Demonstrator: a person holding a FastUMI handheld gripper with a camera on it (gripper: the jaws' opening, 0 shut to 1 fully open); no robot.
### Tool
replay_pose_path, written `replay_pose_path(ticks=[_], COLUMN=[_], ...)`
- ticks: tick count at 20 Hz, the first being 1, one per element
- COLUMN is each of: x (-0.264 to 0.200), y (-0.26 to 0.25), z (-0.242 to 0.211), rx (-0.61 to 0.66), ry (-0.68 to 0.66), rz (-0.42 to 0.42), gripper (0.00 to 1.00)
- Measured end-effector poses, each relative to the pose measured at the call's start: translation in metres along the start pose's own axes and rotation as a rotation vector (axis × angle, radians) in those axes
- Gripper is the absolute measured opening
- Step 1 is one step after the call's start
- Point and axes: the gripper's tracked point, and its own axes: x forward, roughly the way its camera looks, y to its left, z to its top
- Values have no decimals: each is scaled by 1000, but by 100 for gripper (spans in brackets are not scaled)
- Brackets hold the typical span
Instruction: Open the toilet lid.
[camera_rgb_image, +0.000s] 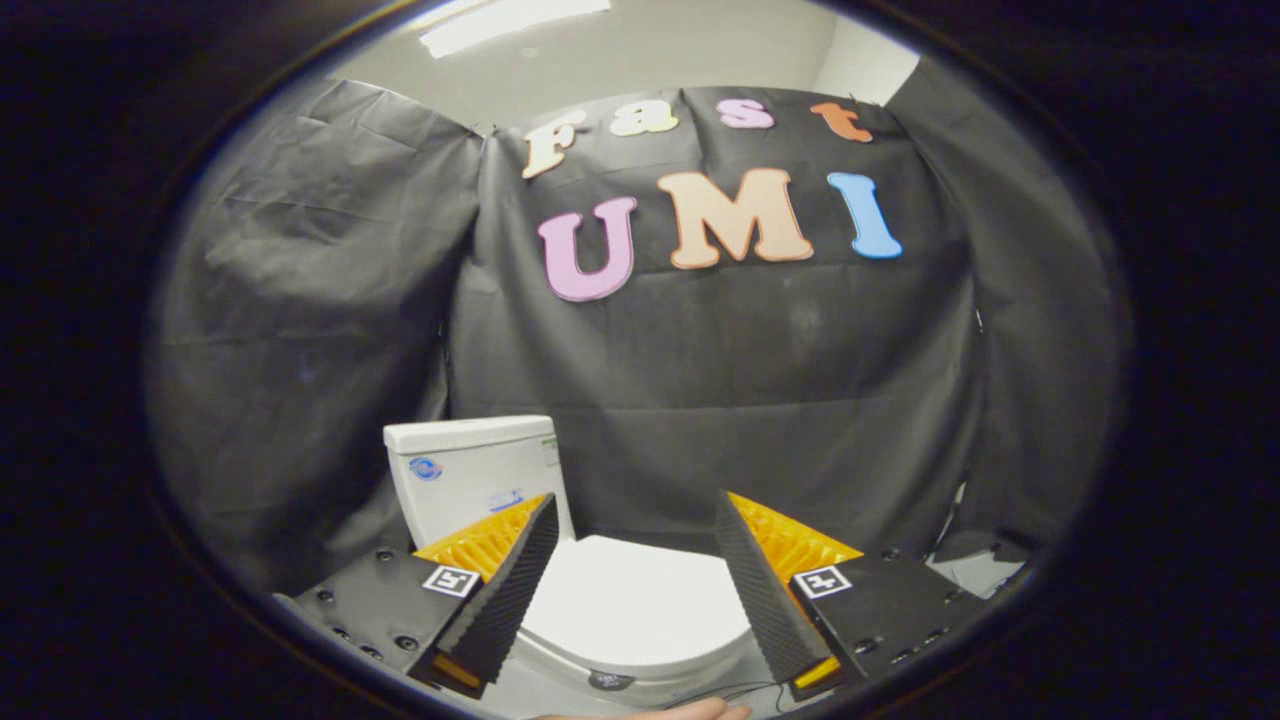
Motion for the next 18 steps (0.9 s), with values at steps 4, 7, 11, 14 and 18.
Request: replay_pose_path(ticks=[4, 7, 11, 14, 18], x=[10, 12, 10, 12, 13], y=[-2, 0, 1, 10, 16], z=[-38, -71, -102, -121, -167], rx=[41, 61, 132, 211, 365], ry=[43, 109, 161, 148, 220], rz=[-31, -41, -72, -70, -74], gripper=[98, 98, 98, 99, 98])
